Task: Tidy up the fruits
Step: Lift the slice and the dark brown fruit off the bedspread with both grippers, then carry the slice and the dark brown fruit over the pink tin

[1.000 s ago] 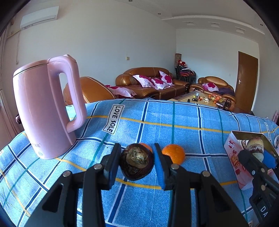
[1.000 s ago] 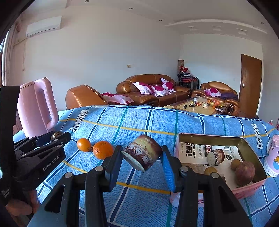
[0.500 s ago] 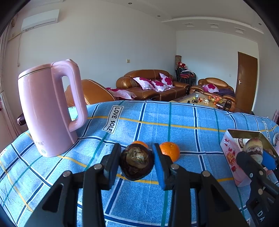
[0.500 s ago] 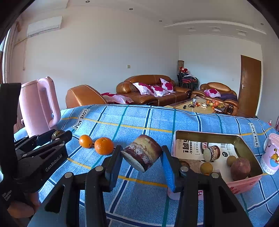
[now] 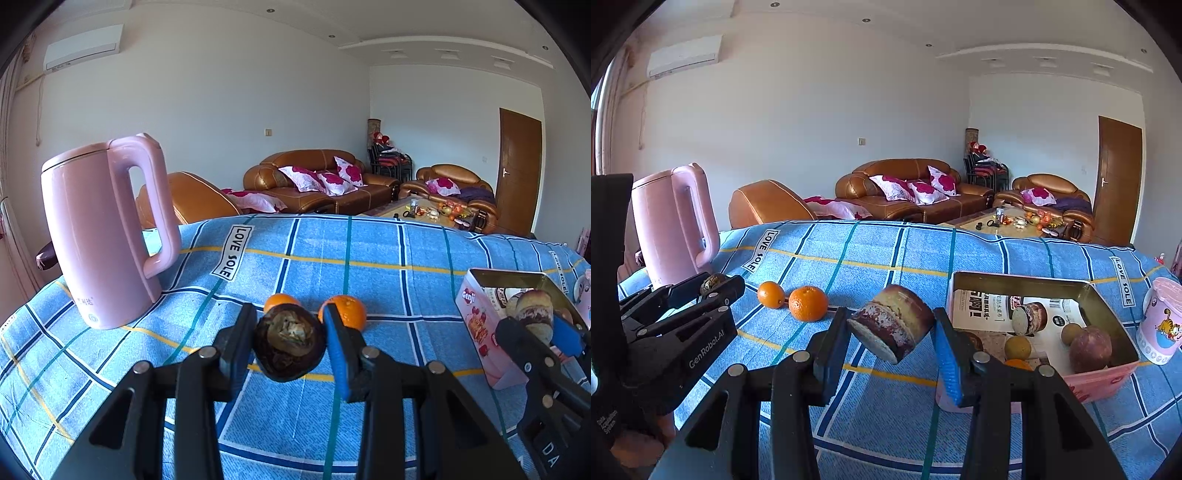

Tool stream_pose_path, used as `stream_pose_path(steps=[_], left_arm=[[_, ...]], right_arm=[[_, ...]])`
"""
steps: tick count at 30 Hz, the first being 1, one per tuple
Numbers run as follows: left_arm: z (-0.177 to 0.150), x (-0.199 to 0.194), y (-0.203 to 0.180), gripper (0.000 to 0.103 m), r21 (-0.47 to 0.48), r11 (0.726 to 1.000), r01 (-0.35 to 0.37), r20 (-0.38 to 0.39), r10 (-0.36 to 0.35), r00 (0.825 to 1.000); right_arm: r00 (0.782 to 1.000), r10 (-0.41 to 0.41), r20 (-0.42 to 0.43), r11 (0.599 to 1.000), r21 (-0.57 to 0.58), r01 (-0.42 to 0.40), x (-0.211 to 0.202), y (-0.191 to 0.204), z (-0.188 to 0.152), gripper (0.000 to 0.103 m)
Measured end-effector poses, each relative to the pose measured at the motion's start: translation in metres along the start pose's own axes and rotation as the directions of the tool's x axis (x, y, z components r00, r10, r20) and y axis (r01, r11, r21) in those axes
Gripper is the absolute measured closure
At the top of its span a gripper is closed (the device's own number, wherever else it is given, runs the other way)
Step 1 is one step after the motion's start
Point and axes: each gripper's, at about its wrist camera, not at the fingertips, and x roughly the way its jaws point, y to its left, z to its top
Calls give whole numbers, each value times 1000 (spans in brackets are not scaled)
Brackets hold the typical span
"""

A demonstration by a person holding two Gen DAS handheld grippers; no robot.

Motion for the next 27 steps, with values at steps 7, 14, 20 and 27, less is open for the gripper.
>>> stream_pose_path(steps=[7,14,20,27], left_arm=[[-2,-3,-4,64,5,1000,1,4,-1,1000],[-4,-8,-13,64,11,1000,12,5,-12,1000],[-5,-13,-22,64,23,1000,21,9,-22,1000],[-7,-15,-30,64,26,999,39,5,-39,999]], right_arm=[[1000,-6,5,1000,5,6,-5,-6,-2,56],[1000,-13,5,1000,9,13,-11,-12,-4,56],[1000,-27,14,1000,6,26,-16,-18,-5,56],[999,-45,19,999,10,45,-22,-28,-6,56]])
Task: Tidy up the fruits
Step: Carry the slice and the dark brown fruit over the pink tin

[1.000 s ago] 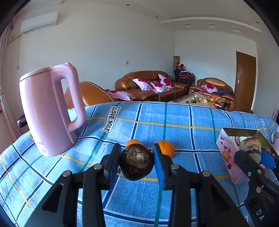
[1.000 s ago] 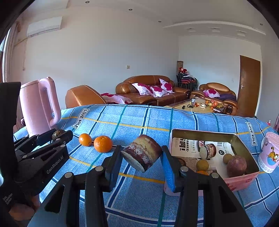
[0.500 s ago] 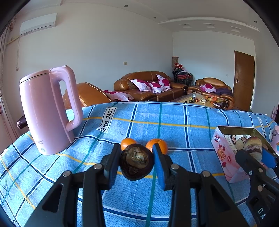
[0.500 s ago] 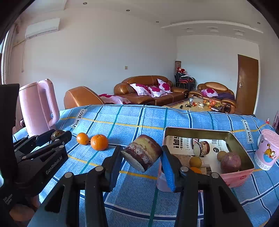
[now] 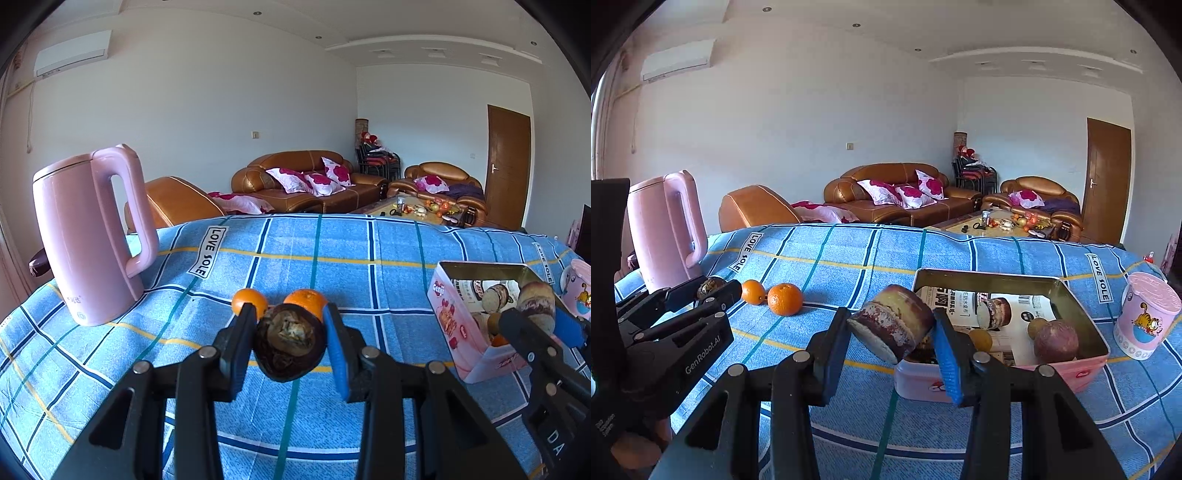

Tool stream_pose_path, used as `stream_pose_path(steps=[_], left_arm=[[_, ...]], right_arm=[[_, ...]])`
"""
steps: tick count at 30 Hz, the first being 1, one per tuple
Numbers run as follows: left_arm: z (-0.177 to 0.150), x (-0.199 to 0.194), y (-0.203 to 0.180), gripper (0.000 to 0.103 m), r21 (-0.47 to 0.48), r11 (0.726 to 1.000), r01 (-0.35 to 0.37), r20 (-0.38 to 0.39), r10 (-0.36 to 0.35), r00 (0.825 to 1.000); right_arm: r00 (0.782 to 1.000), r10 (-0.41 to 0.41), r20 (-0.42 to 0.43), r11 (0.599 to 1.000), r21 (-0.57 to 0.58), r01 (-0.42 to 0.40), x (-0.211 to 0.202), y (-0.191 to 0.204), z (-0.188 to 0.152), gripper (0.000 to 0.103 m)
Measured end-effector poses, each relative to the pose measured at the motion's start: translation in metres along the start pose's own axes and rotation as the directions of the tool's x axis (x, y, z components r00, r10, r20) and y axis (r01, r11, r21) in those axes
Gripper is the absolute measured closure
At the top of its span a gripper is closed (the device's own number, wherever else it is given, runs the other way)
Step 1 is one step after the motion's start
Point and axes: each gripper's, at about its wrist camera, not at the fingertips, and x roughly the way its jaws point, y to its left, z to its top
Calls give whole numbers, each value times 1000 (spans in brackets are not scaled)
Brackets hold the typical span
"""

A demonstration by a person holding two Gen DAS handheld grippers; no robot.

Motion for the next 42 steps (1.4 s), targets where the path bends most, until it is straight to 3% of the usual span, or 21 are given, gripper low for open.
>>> stream_pose_path(steps=[16,42], left_arm=[[-1,-4,-20,64,17,1000,26,-6,-25,1000],[-2,-12,-96,64,114,985,126,-13,-125,992]], right_arm=[[999,-44,18,999,-14,45,-10,-24,-2,56],[985,-171,18,985,19,170,-22,-100,-5,56]])
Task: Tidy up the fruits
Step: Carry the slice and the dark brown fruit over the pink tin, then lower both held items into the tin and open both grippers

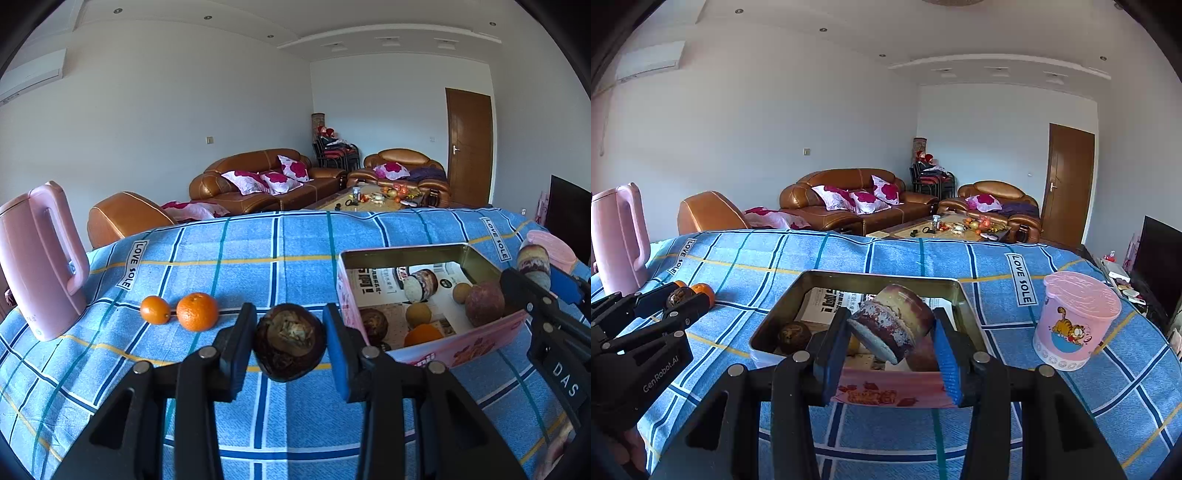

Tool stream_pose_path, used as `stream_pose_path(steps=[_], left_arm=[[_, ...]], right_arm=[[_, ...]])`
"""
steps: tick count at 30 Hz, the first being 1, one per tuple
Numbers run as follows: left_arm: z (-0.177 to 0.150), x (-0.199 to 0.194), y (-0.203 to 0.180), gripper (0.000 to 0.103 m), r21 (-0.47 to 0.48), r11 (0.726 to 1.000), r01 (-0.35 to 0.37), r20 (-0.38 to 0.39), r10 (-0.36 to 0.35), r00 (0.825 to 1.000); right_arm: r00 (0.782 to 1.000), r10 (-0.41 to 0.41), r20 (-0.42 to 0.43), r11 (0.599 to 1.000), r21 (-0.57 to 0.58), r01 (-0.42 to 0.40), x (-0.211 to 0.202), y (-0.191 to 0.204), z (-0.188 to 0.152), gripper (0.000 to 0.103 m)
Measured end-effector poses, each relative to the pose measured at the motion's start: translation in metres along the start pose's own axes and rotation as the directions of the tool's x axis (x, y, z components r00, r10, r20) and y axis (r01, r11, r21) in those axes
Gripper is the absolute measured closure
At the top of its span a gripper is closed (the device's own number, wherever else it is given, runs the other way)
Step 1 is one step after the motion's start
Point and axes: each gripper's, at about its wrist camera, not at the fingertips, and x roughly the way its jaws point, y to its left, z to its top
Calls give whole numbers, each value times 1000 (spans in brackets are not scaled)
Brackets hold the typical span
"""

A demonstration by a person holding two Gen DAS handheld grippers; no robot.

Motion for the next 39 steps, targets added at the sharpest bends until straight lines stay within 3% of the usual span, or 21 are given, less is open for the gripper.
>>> stream_pose_path(steps=[12,24,34,39], left_arm=[[3,0,-30,64,36,998,50,3,-50,999],[11,9,-70,64,72,986,150,-16,-150,989],[24,33,-99,64,57,972,229,-41,-227,973],[32,46,-95,64,22,969,247,-45,-246,968]], right_arm=[[998,-69,-5,997,20,69,6,-37,1,57],[990,-138,-17,989,52,139,11,-68,2,57],[975,-221,-21,973,57,222,18,-81,6,56],[970,-240,-48,970,34,242,27,-79,8,56]])
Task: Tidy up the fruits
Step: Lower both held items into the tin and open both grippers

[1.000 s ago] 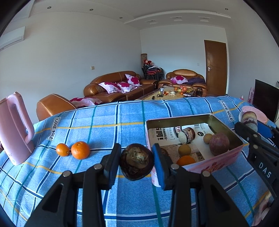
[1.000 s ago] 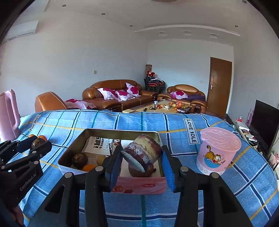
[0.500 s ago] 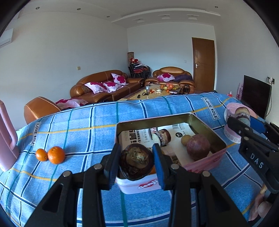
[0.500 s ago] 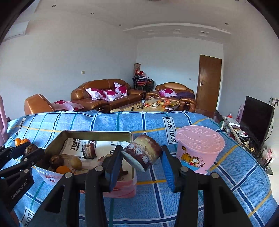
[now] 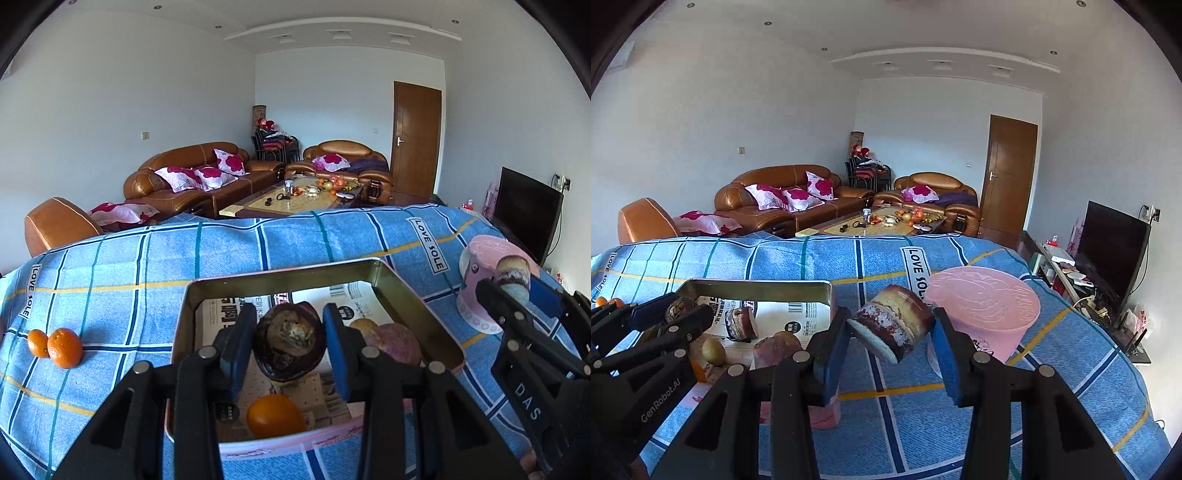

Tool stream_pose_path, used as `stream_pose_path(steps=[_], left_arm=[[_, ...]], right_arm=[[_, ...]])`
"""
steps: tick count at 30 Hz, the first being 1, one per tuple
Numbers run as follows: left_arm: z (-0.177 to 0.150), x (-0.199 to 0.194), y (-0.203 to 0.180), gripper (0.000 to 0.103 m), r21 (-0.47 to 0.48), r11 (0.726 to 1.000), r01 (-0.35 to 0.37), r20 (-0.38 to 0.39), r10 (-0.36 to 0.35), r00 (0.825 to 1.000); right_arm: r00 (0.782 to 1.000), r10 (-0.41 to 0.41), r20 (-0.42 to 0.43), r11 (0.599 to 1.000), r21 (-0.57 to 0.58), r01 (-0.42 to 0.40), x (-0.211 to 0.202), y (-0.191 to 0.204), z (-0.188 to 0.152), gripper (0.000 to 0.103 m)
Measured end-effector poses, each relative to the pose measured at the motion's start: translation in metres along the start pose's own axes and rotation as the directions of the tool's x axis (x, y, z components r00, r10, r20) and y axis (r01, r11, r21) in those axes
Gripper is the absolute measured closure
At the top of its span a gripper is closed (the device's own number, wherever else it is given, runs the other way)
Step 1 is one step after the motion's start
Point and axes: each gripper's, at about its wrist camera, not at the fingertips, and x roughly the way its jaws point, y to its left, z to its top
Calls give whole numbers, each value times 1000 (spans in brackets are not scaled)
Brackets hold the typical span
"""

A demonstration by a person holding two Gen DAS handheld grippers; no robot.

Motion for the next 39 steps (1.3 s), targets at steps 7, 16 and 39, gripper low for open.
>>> stream_pose_path(steps=[7,16,39], left_arm=[[4,15,17,64,-34,999,12,-39,-13,999],[7,31,31,64,-66,998,7,-88,-13,996],[4,22,31,34,-63,997,-48,-74,43,996]], right_arm=[[999,11,-37,1000,0,-11,24,16,15,56],[997,60,-49,998,0,-61,48,45,21,56],[968,251,5,965,72,-251,32,33,18,33]])
